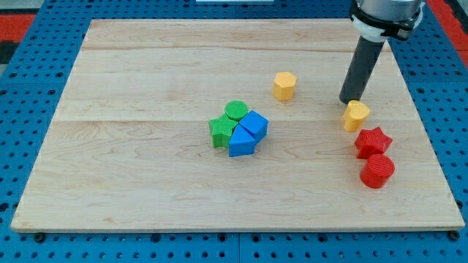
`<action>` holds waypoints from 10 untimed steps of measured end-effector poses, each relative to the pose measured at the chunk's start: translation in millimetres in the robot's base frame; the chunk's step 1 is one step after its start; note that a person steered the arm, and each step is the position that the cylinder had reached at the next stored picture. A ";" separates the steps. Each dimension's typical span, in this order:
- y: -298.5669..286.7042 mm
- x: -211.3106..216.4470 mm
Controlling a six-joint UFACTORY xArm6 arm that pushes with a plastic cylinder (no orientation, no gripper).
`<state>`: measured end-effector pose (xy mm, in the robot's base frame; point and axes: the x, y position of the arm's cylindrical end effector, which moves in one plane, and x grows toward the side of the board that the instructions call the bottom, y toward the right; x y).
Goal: Move the yellow heart right a bit
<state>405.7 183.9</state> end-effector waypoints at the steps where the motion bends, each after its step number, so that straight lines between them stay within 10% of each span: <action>1: -21.2 1.2; 10: -16.1 35.9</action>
<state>441.6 167.8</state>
